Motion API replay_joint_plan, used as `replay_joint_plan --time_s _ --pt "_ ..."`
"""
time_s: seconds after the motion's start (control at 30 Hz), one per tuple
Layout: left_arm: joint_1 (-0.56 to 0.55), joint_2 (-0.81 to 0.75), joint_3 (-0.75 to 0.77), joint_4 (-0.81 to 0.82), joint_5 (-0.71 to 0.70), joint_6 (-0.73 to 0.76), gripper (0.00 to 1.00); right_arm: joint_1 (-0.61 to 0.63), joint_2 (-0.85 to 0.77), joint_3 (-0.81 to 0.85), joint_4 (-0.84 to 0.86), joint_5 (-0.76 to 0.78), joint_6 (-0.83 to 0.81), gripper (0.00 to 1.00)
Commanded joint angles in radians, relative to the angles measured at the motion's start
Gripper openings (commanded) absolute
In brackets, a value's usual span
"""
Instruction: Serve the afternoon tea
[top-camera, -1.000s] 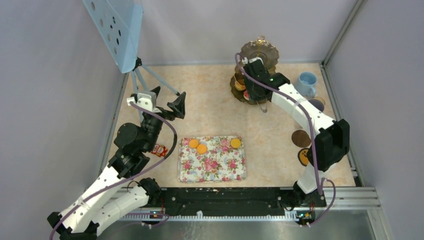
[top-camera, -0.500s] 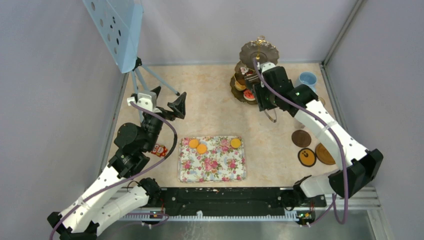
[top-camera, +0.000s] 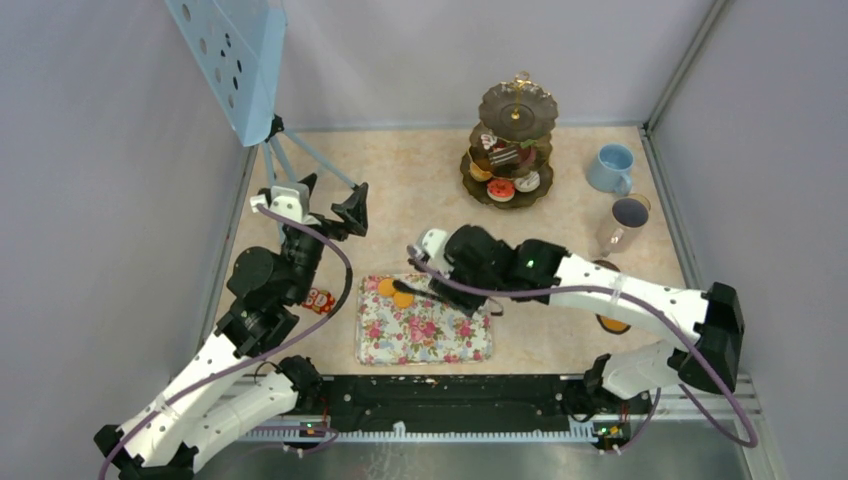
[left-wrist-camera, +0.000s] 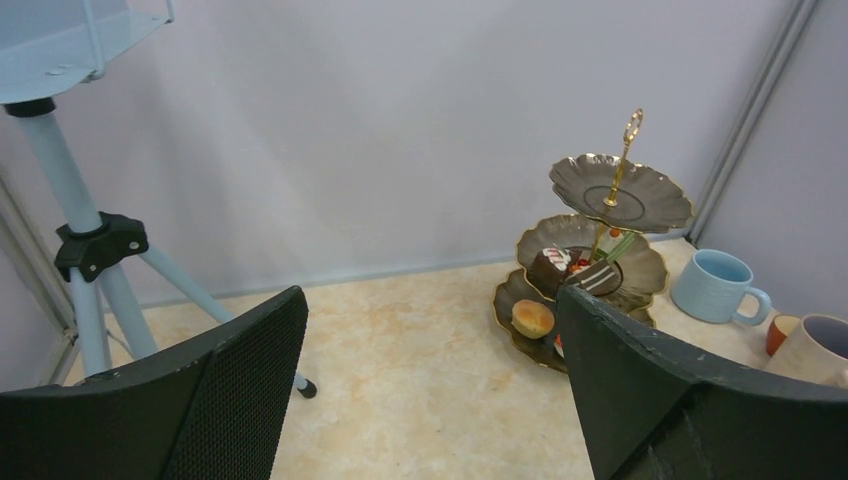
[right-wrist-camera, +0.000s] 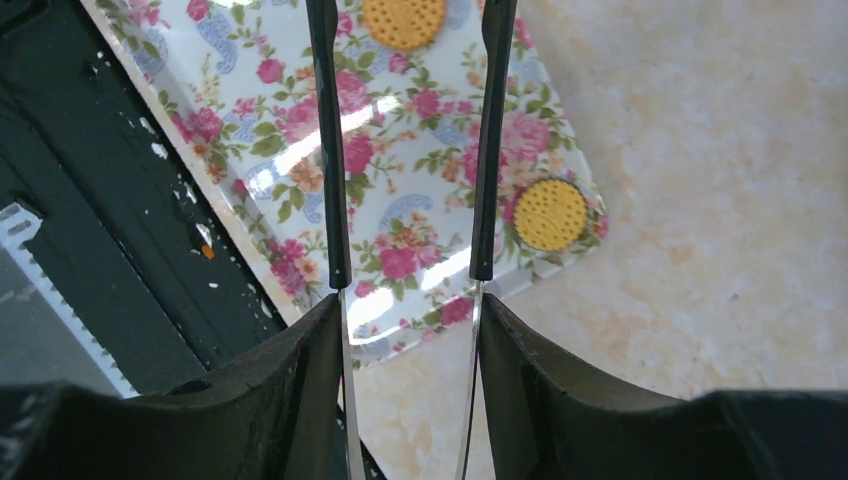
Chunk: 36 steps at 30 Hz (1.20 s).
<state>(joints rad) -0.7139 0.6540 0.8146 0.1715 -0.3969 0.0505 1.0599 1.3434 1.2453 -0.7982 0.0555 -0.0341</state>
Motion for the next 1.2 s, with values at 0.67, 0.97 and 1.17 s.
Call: replay_joint_plan --time_s 0.67,0.97,1.17 --pt "0.004 -0.020 -0.005 0.043 -0.078 -0.006 0.99 0.130 0.175 -0.220 0.388 0.085 -0.022 0.53" --pt "0.004 -0.014 -0.005 0.045 -0.072 -0.002 0.99 0.104 0.195 -0.241 0.395 0.067 -0.014 0.51" --pt "0.003 -0.014 -0.005 0.045 -0.067 -0.001 0.99 0.105 0.201 -0.248 0.391 0.091 -0.013 0.48"
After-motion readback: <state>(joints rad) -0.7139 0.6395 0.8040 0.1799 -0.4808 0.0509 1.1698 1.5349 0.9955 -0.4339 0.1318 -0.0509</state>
